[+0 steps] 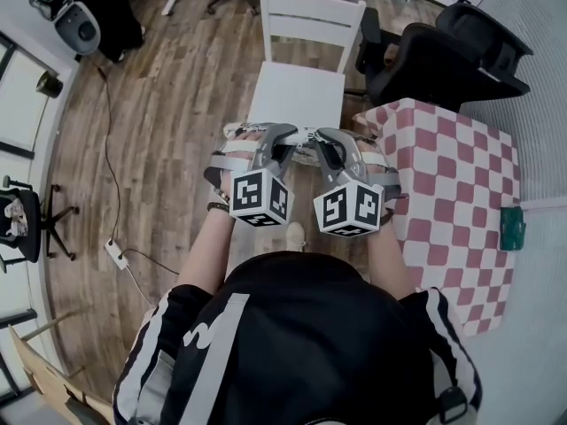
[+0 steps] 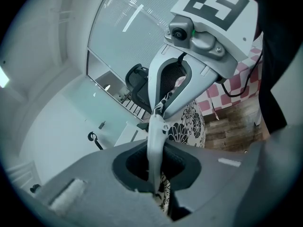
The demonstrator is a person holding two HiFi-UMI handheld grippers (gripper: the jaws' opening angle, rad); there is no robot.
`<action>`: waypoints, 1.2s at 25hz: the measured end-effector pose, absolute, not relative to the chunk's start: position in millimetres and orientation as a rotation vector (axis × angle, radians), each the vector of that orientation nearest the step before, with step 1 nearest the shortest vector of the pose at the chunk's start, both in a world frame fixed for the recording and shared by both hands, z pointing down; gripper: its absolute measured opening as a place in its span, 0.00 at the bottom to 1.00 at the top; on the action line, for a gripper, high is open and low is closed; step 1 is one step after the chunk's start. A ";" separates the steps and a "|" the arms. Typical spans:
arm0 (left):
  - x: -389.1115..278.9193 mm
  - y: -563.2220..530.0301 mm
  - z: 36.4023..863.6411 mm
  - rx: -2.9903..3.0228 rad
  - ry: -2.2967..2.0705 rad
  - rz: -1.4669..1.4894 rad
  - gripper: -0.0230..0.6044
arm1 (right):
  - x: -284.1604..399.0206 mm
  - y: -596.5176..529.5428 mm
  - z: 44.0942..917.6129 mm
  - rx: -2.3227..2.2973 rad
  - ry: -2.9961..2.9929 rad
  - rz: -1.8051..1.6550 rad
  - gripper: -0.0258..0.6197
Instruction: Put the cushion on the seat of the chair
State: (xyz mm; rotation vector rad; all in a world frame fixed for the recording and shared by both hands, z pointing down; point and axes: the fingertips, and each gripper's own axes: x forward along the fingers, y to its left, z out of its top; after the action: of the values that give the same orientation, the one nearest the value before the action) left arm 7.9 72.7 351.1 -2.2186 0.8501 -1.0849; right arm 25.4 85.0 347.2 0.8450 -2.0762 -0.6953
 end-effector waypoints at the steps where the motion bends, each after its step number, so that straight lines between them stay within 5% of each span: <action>1: 8.6 69.0 352.2 -2.218 0.850 -1.088 0.06 | 26.1 81.4 348.3 0.843 -2.077 -0.695 0.06; 30: 16.2 19.7 357.8 -2.218 0.878 -1.105 0.06 | 33.9 32.0 354.1 0.820 -2.090 -0.704 0.06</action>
State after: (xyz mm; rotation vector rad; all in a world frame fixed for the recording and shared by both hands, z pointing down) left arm 16.2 19.7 357.8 -2.2181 0.8776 -1.1054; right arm 33.9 32.0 354.1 0.8196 -2.0904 -0.7037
